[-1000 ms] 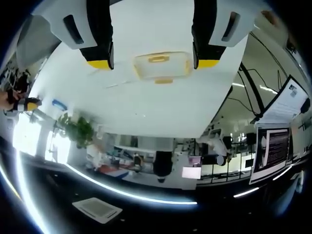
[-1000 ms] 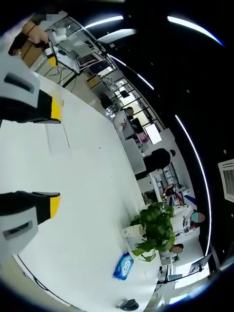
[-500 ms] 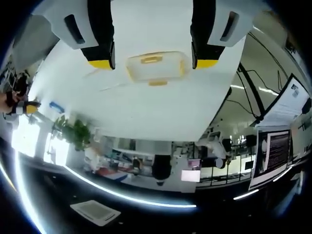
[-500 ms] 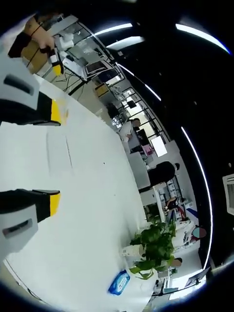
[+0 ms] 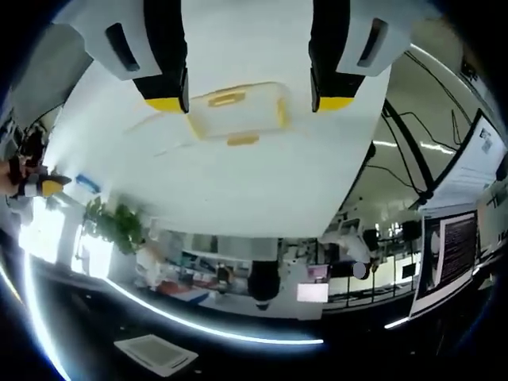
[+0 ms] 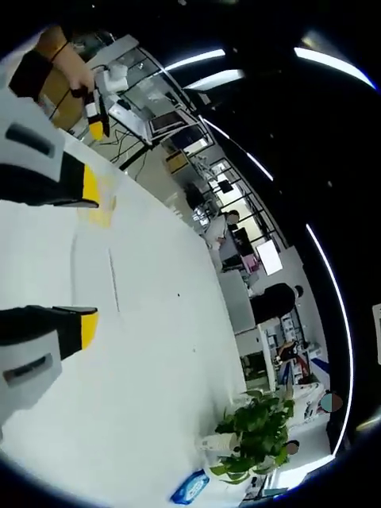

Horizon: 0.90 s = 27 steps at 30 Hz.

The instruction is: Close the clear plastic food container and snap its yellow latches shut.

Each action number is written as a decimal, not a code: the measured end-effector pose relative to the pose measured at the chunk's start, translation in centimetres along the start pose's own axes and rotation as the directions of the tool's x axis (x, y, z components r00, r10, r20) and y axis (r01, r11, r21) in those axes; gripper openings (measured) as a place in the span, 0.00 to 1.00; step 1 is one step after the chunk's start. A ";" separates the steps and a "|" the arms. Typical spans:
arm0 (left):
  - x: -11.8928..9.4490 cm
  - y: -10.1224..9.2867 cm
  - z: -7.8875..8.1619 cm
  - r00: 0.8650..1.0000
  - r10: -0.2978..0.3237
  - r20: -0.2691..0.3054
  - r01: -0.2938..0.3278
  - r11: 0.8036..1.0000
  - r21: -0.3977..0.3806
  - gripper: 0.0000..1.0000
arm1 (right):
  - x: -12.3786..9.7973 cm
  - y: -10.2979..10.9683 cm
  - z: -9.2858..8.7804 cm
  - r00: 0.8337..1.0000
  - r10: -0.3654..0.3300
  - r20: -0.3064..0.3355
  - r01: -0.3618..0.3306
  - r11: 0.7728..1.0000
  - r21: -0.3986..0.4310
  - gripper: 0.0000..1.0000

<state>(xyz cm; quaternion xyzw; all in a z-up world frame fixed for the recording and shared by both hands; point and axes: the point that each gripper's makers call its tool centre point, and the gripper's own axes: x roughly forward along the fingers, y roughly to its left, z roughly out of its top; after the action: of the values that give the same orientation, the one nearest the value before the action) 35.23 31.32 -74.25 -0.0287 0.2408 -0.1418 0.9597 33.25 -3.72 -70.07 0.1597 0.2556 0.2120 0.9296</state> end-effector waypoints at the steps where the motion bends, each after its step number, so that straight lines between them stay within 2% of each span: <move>1: 0.2 0.2 -0.1 1.000 0.001 -0.002 -0.001 1.000 0.000 0.60 | 0.3 0.2 0.0 1.000 0.002 -0.004 -0.002 1.000 -0.004 0.48; 11: 1.9 1.1 -0.4 1.000 -0.008 -0.026 0.009 1.000 0.013 0.57 | 4.0 2.7 -0.1 0.999 0.038 -0.014 -0.038 0.999 -0.029 0.43; 15: 2.7 1.2 -0.5 0.999 -0.015 -0.035 0.016 1.000 0.026 0.57 | 5.6 4.4 -0.1 0.996 0.085 -0.023 -0.085 0.996 -0.012 0.41; 27: 5.4 2.3 -0.9 0.998 -0.005 -0.057 0.006 1.000 0.028 0.52 | 10.5 7.7 -1.4 0.989 0.125 -0.073 -0.132 0.986 -0.103 0.38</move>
<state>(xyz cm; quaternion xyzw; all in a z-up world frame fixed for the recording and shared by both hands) 40.00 31.99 -77.76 -0.0119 0.2660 -0.1484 0.9524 38.25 8.14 -72.43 0.1186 0.2639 0.2903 0.9122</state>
